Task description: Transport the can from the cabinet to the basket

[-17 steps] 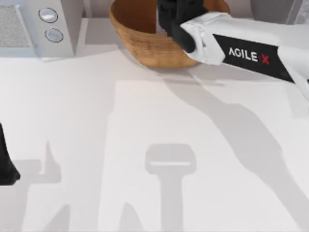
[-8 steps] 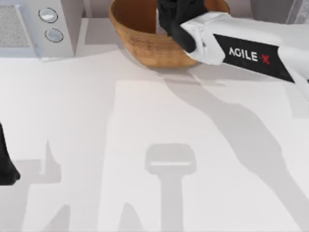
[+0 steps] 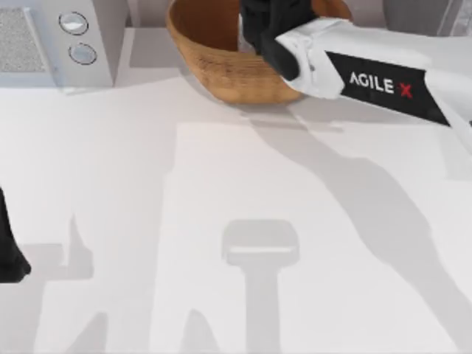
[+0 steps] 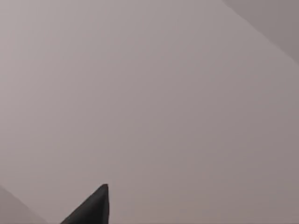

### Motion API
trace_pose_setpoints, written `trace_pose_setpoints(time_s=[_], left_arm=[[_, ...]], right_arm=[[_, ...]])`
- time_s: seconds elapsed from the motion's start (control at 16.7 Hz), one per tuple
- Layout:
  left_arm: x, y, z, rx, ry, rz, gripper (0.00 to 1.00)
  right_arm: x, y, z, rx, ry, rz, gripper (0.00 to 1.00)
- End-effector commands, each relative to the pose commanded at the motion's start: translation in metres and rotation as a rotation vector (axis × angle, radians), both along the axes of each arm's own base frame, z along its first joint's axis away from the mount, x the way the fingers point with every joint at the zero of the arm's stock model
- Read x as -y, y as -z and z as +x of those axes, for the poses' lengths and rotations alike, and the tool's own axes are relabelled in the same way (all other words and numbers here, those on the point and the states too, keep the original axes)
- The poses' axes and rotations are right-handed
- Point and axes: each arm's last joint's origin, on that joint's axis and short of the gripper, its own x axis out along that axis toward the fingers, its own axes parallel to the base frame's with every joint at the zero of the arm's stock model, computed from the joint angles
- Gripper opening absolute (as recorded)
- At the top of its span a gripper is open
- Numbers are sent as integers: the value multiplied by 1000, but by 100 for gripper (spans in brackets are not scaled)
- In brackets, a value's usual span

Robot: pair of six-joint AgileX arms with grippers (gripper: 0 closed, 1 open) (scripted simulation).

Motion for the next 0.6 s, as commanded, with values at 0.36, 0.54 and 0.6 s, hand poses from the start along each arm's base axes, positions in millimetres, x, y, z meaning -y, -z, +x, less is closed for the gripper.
trace_pose_setpoints(time_s=[0.36,0.54,0.6], left_arm=[[0,0,0,0,0,0,100],[0,0,0,0,0,0,100],[0,0,0,0,0,0,100]], right_arm=[[12,-12,-5,-2,-21,0,100],[46,-40,-20,-8,-54,-1,100],[62,-52,-29,-10,-66,-2,100]])
